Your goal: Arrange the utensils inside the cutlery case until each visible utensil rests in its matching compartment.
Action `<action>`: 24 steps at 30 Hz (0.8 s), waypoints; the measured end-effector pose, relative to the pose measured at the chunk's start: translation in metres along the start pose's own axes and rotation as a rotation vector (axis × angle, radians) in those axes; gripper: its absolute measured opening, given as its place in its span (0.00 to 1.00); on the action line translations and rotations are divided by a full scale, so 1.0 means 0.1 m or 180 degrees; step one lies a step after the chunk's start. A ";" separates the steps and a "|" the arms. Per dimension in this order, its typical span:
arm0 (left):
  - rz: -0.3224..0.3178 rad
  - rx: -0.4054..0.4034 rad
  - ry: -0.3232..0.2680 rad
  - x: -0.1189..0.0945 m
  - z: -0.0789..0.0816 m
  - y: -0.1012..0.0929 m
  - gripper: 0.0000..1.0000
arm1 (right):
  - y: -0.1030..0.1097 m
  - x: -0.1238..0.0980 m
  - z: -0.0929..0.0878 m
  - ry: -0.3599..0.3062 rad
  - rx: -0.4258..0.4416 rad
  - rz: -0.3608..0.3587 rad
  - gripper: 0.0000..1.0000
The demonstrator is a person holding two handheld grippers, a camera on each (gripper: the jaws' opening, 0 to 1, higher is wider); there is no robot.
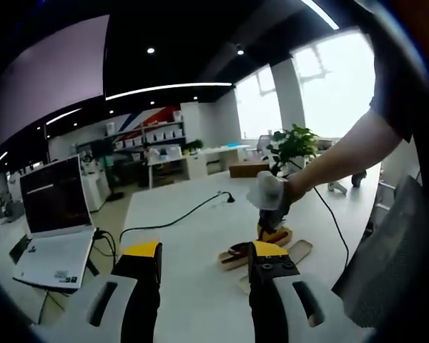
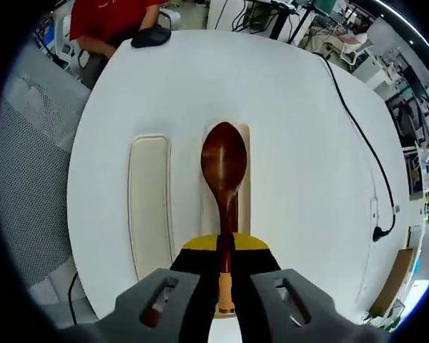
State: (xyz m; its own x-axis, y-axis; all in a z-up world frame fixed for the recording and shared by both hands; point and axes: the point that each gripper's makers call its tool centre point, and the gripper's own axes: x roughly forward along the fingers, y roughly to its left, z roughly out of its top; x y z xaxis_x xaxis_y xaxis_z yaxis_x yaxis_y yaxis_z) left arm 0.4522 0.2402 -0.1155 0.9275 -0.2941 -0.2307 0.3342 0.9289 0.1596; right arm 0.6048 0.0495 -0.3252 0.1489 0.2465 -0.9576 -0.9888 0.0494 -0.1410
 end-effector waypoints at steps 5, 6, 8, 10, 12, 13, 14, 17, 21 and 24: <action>0.0014 -0.0044 -0.0004 0.00 -0.01 0.02 0.50 | 0.01 0.06 0.00 0.0011 -0.0012 0.0034 0.01; -0.0004 -0.0032 0.0017 0.00 -0.02 0.01 0.50 | 0.01 0.07 -0.01 0.0009 -0.0008 0.0041 0.01; -0.0022 -0.0002 0.0033 0.01 -0.02 -0.01 0.50 | 0.04 0.09 0.00 0.0004 -0.0009 0.0058 0.01; -0.0013 0.0000 0.0039 0.00 -0.03 0.00 0.50 | 0.06 0.12 0.01 -0.0003 0.0005 0.0075 0.01; -0.0004 -0.0042 0.0039 0.00 -0.03 0.02 0.50 | 0.07 0.15 0.01 0.0000 -0.0002 0.0097 0.01; -0.0006 -0.0046 0.0041 0.00 -0.04 0.02 0.50 | 0.07 0.17 0.02 -0.0006 -0.0001 0.0104 0.01; -0.0007 -0.0045 0.0043 0.00 -0.04 0.02 0.50 | 0.06 0.18 0.02 -0.0005 0.0001 0.0105 0.01; -0.0016 -0.0020 0.0060 0.00 -0.04 0.00 0.50 | 0.05 0.19 0.04 -0.0020 0.0009 0.0104 0.01; 0.0003 -0.0041 0.0047 -0.01 -0.04 0.02 0.50 | 0.02 0.22 0.04 -0.0009 0.0014 0.0096 0.01; 0.0016 -0.0062 0.0033 -0.01 -0.03 0.03 0.50 | 0.01 0.23 0.04 -0.0003 0.0010 0.0093 0.01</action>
State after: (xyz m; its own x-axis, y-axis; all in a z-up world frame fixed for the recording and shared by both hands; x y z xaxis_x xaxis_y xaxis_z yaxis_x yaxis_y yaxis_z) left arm 0.4517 0.2439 -0.1178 0.9273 -0.2872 -0.2400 0.3262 0.9346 0.1421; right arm 0.6073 0.0590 -0.3468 0.1198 0.2488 -0.9611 -0.9927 0.0451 -0.1120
